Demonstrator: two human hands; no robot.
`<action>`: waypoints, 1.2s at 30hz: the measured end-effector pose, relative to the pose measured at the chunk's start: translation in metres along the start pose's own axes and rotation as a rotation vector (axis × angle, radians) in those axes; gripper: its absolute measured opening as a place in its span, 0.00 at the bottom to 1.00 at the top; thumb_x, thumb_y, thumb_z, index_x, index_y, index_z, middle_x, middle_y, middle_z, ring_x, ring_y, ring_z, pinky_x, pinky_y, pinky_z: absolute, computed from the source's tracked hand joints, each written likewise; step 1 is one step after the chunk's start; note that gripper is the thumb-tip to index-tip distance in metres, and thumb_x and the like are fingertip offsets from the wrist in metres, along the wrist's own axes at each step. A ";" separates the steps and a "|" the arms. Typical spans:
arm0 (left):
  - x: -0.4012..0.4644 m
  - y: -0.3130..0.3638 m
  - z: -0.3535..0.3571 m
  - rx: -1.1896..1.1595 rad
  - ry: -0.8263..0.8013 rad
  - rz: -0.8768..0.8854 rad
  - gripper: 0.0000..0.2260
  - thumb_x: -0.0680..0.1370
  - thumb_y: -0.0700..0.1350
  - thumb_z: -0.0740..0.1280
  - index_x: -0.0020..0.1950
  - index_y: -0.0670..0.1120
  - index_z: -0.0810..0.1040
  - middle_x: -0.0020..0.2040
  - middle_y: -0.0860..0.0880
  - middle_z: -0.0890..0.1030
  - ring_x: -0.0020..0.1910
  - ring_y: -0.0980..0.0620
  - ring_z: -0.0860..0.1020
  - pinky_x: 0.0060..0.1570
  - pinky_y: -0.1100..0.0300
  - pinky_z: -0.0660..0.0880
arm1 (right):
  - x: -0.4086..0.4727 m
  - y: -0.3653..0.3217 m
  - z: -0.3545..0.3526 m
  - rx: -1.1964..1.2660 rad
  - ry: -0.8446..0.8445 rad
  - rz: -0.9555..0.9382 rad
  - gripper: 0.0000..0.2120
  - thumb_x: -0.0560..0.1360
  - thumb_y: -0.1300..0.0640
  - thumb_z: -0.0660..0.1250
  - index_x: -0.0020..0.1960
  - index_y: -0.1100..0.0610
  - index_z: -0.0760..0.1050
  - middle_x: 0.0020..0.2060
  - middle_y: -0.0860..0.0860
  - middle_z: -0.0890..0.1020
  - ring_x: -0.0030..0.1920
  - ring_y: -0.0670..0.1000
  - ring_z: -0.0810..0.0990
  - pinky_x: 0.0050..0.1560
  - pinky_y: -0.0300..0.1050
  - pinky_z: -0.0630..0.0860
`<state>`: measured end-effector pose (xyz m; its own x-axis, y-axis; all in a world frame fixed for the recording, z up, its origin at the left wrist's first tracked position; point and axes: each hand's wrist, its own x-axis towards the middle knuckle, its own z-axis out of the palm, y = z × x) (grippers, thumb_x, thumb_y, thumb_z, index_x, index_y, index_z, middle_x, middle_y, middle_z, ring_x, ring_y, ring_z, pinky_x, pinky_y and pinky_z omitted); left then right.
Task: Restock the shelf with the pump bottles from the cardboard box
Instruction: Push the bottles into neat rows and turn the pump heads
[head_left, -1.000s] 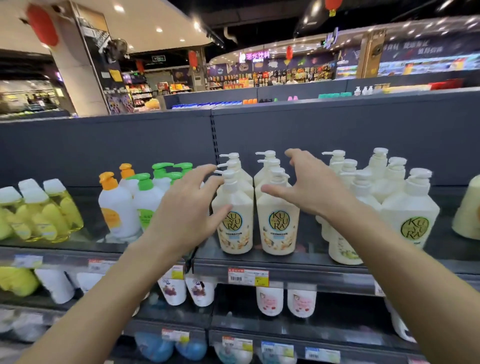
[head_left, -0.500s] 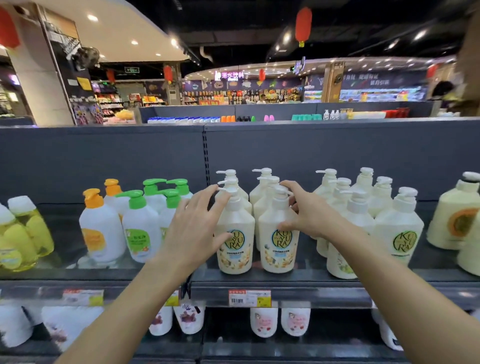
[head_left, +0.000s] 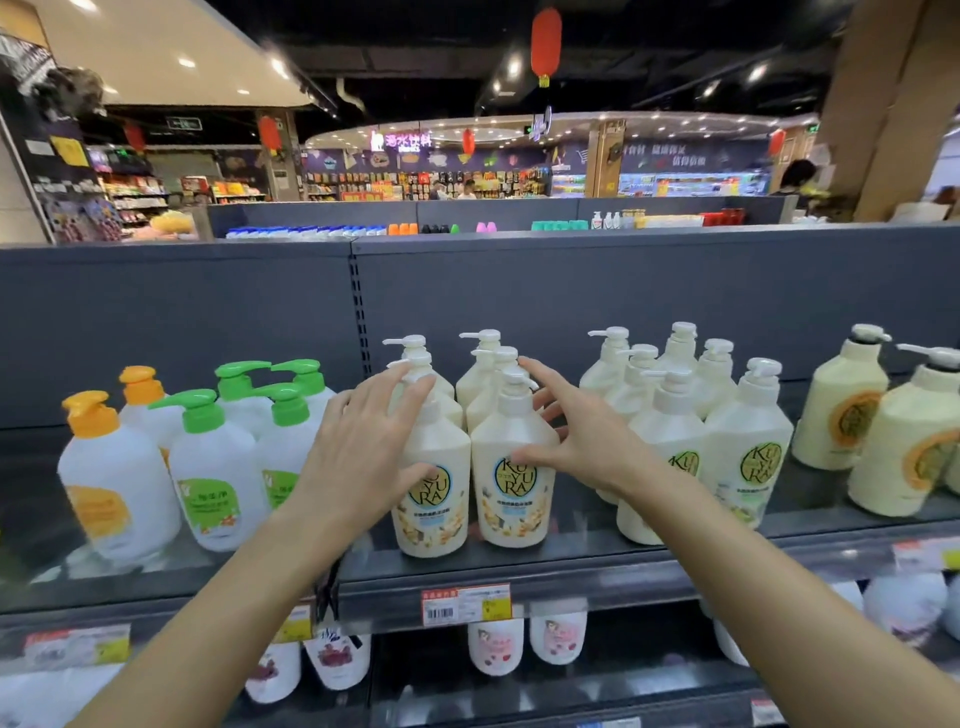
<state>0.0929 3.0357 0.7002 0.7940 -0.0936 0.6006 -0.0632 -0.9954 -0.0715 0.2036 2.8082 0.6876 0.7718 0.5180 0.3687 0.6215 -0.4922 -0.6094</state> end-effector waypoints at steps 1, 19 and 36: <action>0.001 -0.001 0.001 0.008 -0.004 0.002 0.40 0.61 0.54 0.78 0.70 0.48 0.67 0.71 0.45 0.70 0.67 0.44 0.70 0.61 0.46 0.68 | 0.000 0.001 -0.001 0.002 -0.003 -0.003 0.48 0.63 0.46 0.80 0.75 0.34 0.56 0.54 0.46 0.76 0.52 0.49 0.79 0.56 0.52 0.80; 0.004 -0.009 0.009 0.020 0.034 0.020 0.44 0.57 0.52 0.81 0.70 0.47 0.66 0.61 0.45 0.75 0.62 0.42 0.73 0.59 0.44 0.71 | 0.001 0.009 -0.006 0.069 -0.050 -0.031 0.46 0.69 0.54 0.79 0.76 0.35 0.55 0.55 0.41 0.76 0.52 0.41 0.78 0.53 0.40 0.80; 0.081 -0.027 -0.075 0.038 0.103 0.176 0.27 0.71 0.56 0.72 0.66 0.47 0.74 0.67 0.44 0.73 0.64 0.42 0.72 0.60 0.45 0.70 | 0.064 -0.087 -0.090 -0.328 0.017 -0.112 0.24 0.72 0.40 0.71 0.65 0.47 0.77 0.54 0.47 0.81 0.52 0.47 0.80 0.58 0.50 0.78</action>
<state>0.1131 3.0538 0.8107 0.7070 -0.2690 0.6541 -0.1706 -0.9624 -0.2113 0.2109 2.8207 0.8271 0.6970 0.5708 0.4340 0.7102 -0.6334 -0.3073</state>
